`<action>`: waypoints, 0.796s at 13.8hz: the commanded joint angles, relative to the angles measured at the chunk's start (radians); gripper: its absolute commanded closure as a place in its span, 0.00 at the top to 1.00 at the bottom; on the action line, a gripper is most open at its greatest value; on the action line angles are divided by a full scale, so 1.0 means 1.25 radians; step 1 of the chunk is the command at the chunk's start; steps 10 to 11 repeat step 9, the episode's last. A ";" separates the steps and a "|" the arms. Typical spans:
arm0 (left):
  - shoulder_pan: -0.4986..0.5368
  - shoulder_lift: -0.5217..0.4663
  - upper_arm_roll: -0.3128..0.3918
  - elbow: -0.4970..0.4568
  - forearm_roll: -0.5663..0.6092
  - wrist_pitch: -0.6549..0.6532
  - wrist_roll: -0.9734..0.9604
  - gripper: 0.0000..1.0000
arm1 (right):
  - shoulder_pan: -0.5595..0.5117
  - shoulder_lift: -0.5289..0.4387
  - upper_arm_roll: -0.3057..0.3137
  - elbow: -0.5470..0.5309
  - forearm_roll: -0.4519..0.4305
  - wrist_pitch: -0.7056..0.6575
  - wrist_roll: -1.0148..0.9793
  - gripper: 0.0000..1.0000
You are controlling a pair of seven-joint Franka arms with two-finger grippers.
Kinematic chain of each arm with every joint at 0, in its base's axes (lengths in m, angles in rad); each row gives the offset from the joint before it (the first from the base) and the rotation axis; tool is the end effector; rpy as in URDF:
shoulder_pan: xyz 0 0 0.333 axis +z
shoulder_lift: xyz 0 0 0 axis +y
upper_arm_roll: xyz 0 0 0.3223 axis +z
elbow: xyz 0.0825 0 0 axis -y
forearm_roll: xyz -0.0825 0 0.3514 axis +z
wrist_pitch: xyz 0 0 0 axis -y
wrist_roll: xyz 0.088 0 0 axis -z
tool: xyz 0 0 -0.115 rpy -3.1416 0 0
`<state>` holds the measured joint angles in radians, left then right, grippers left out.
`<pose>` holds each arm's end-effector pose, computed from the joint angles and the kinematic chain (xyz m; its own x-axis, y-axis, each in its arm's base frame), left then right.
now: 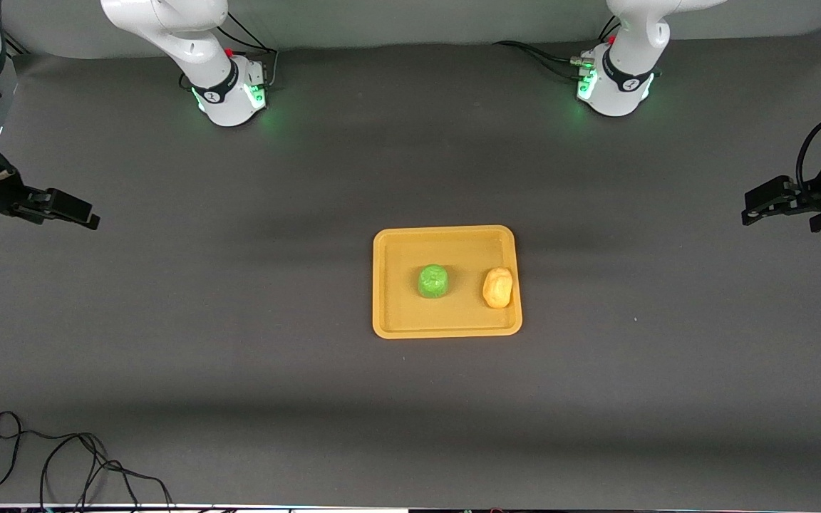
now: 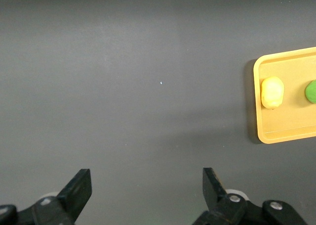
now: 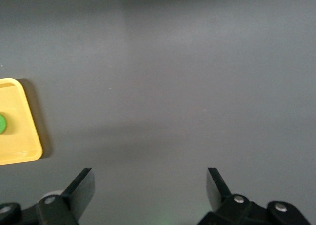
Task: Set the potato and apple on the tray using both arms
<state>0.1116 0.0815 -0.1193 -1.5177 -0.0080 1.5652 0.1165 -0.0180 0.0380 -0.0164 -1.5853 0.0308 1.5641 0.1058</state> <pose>0.5459 -0.0023 0.6024 0.9918 -0.1238 -0.0311 -0.1232 -0.9921 0.0215 0.5308 -0.0145 0.5959 0.9883 -0.1394 -0.0620 -0.1411 -0.9897 -0.0237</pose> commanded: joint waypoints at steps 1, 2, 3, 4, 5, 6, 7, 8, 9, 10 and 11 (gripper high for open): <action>-0.002 0.013 0.003 0.025 0.005 -0.021 0.014 1.00 | 0.000 -0.012 -0.013 -0.013 -0.014 0.015 -0.060 1.00; -0.002 0.015 0.003 0.026 0.005 -0.021 0.014 1.00 | 0.000 -0.012 -0.013 -0.013 -0.014 0.015 -0.063 1.00; -0.002 0.015 0.003 0.026 0.005 -0.020 0.014 1.00 | 0.000 -0.011 -0.013 -0.007 -0.014 0.015 -0.063 1.00; -0.002 0.015 0.003 0.026 0.005 -0.020 0.014 1.00 | 0.001 -0.008 -0.013 0.000 -0.015 0.014 -0.063 1.00; -0.002 0.015 0.003 0.026 0.005 -0.020 0.015 1.00 | 0.002 -0.008 -0.011 0.002 -0.015 0.013 -0.060 1.00; -0.002 0.015 0.003 0.026 0.004 -0.020 0.017 1.00 | 0.006 -0.011 -0.011 0.002 -0.015 0.010 -0.054 1.00; -0.002 0.015 0.003 0.026 0.004 -0.020 0.021 1.00 | 0.008 -0.012 -0.011 0.002 -0.015 0.008 -0.053 1.00; -0.002 0.013 0.003 0.026 0.004 -0.019 0.022 1.00 | 0.008 -0.013 -0.011 0.002 -0.015 0.008 -0.053 1.00; -0.002 0.015 0.003 0.026 0.004 -0.018 0.022 1.00 | 0.008 -0.013 -0.011 0.002 -0.015 0.007 -0.053 1.00; -0.002 0.015 0.003 0.026 0.004 -0.018 0.022 1.00 | 0.008 -0.013 -0.011 0.002 -0.015 0.007 -0.053 1.00; -0.002 0.015 0.003 0.026 0.004 -0.018 0.022 1.00 | 0.008 -0.013 -0.011 0.002 -0.015 0.007 -0.053 1.00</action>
